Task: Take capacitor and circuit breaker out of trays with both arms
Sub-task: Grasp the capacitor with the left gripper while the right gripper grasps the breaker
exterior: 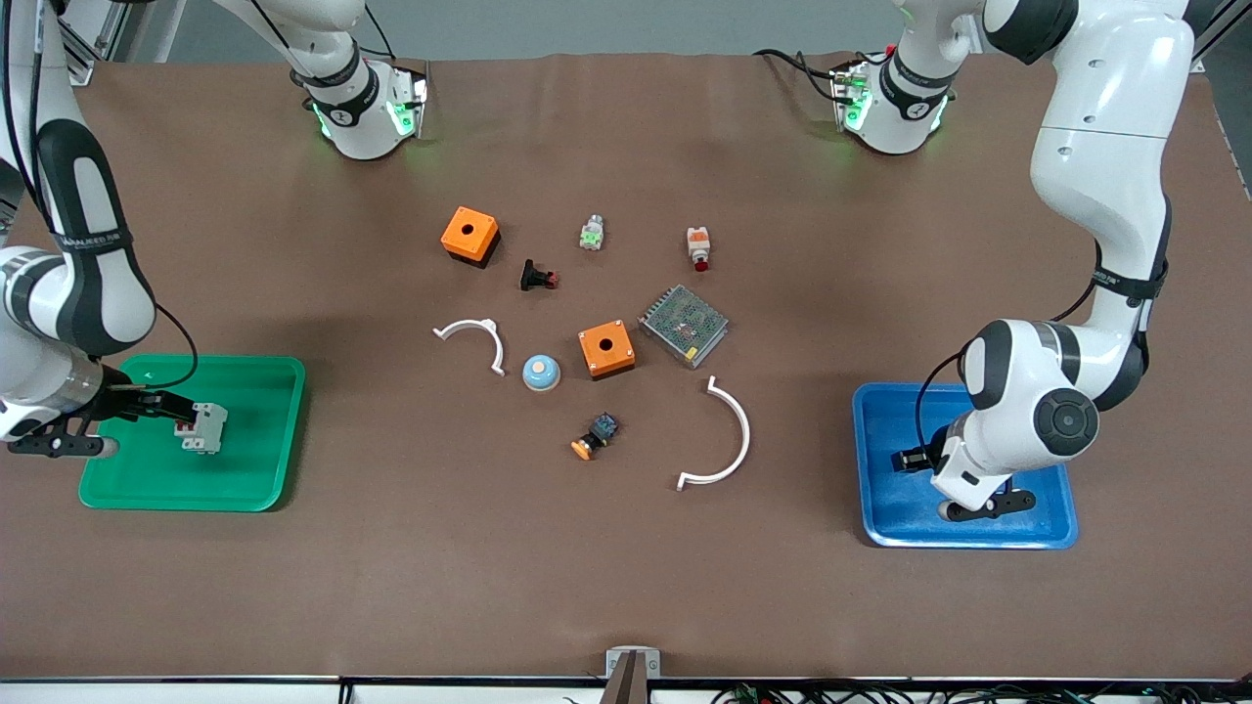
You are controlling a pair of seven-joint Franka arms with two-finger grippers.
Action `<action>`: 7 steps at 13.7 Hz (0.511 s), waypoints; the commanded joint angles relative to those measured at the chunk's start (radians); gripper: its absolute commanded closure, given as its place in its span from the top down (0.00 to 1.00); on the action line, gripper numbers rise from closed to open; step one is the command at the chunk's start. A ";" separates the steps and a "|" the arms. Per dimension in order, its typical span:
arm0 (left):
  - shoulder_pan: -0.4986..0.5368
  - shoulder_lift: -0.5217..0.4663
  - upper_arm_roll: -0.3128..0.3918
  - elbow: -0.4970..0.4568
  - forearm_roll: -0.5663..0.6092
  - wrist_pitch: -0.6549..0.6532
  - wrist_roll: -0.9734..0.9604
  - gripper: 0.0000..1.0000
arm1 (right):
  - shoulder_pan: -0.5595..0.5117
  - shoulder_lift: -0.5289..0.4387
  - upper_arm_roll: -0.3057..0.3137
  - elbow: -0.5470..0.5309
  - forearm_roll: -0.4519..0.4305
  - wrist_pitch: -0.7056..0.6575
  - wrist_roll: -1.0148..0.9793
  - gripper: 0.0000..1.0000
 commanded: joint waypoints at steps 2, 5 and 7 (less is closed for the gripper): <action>0.001 0.005 0.000 -0.008 0.019 0.016 -0.015 0.55 | -0.019 0.046 0.019 0.008 0.002 0.045 -0.020 1.00; 0.000 0.005 0.000 -0.010 0.020 0.016 -0.015 0.23 | -0.016 0.077 0.021 0.008 0.002 0.070 -0.020 1.00; 0.000 -0.007 0.000 -0.008 0.020 0.013 -0.011 0.04 | -0.014 0.091 0.021 0.012 0.002 0.071 -0.020 0.93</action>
